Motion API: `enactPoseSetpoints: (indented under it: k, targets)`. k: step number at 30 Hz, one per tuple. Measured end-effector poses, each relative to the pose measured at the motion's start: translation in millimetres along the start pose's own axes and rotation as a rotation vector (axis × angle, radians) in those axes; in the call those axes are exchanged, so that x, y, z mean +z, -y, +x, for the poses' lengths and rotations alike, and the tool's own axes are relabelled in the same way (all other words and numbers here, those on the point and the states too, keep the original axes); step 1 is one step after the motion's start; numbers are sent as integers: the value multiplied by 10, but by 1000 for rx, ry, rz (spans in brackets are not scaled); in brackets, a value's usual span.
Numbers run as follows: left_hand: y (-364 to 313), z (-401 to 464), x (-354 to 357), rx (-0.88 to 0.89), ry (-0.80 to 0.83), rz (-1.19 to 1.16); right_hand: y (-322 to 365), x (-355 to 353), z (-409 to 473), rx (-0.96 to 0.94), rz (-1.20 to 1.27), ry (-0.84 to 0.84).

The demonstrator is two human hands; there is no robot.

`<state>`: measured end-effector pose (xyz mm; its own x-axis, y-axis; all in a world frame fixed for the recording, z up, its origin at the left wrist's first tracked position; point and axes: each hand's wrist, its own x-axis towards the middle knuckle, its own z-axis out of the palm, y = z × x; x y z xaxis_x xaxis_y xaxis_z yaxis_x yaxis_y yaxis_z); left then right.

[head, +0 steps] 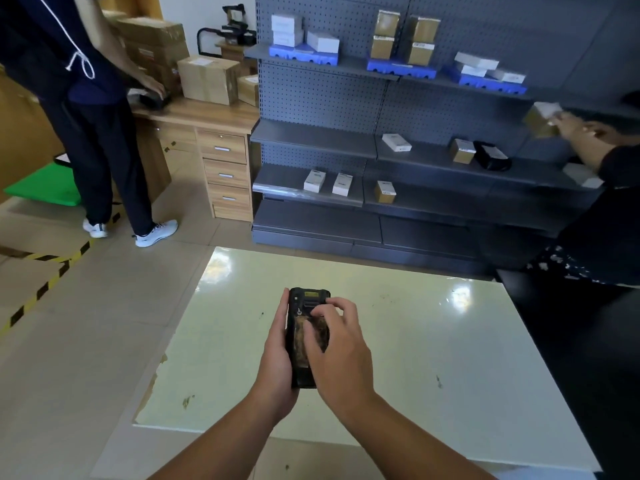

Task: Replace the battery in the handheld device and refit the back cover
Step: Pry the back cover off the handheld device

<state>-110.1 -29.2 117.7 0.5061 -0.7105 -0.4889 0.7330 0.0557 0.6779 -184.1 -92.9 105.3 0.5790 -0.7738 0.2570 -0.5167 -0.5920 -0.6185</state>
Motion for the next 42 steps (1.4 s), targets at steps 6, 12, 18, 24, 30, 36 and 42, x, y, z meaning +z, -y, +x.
enactPoseSetpoints:
  k: [6, 12, 18, 24, 30, 36, 42]
  targets:
    - [59, -9, -7, -19, -12, 82, -54, -44, 57, -126, -218, -4]
    - [183, -35, -6, -58, -86, 135, -85, -42, 25, -150, -307, 53]
    - [186, -28, -15, -50, -107, 124, -54, -3, -21, -79, -160, 125]
    - [225, -18, -27, -37, -81, 110, 72, -47, 37, -25, -139, 168]
    - [324, -34, -18, 9, -48, 101, 28, -53, 42, -9, -142, 152]
    - [426, 86, -153, 220, -20, 213, 95, -78, 18, 428, 204, 58]
    - [483, 68, -181, 335, 76, 349, 268, -278, 219, 960, 810, 270]
